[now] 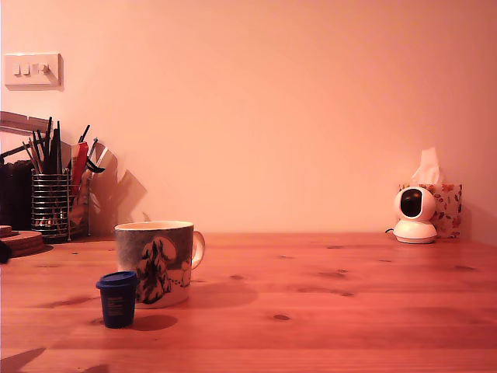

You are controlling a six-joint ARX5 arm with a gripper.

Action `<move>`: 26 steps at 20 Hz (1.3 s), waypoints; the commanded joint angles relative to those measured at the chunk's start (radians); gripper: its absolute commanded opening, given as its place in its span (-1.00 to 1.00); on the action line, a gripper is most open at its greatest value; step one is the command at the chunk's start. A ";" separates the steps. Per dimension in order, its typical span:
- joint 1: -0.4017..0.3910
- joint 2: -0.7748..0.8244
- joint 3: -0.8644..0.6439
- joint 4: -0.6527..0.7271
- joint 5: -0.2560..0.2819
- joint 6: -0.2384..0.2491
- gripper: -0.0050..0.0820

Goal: Pick up the coffee capsules on the table and drop them inside the coffee cup

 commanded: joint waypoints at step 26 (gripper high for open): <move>-0.043 0.655 0.019 0.587 0.095 0.258 0.39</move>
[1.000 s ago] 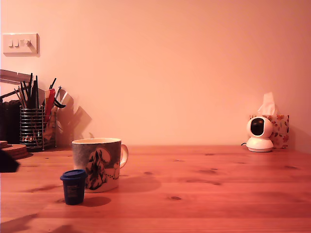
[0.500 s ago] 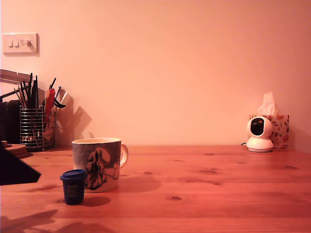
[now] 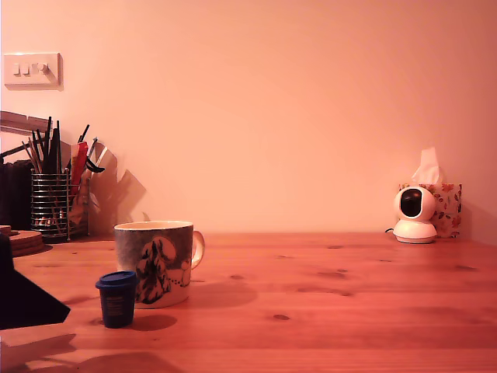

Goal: Pick up the coffee capsules on the table and drop them inside the coffee cup

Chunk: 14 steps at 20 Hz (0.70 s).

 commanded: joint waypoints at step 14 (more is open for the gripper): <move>-0.002 0.231 0.113 0.054 0.042 0.031 0.39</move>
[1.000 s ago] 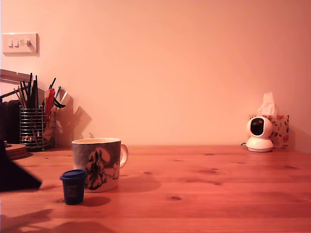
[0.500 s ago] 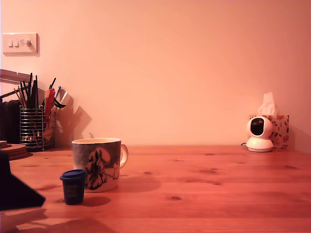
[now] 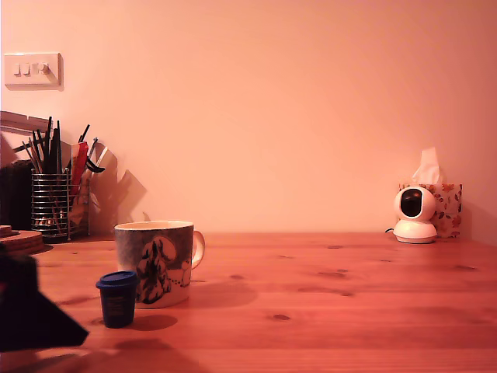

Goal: Pick up the coffee capsules on the table and drop them inside the coffee cup

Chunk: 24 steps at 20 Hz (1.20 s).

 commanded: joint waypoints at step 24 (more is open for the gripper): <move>-0.005 0.241 0.177 0.075 0.062 0.040 0.15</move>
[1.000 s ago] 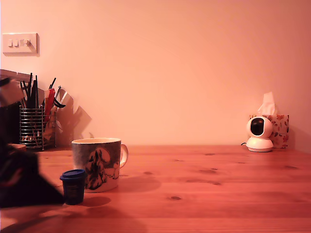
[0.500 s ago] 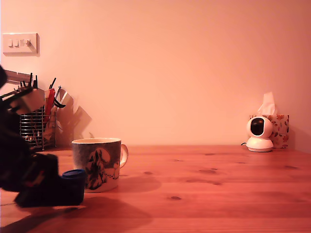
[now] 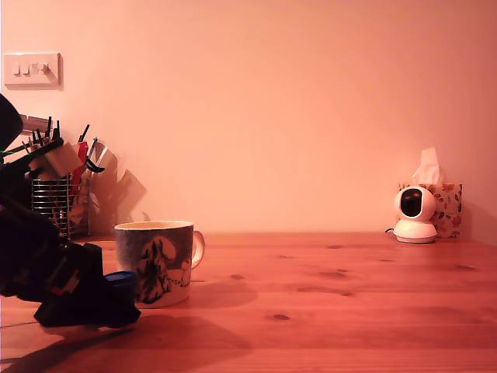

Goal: Pick up the coffee capsules on the table and drop them inside the coffee cup

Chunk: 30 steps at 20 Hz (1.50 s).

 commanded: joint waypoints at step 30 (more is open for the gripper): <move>-0.018 -0.272 0.021 -0.330 0.028 -0.079 -0.40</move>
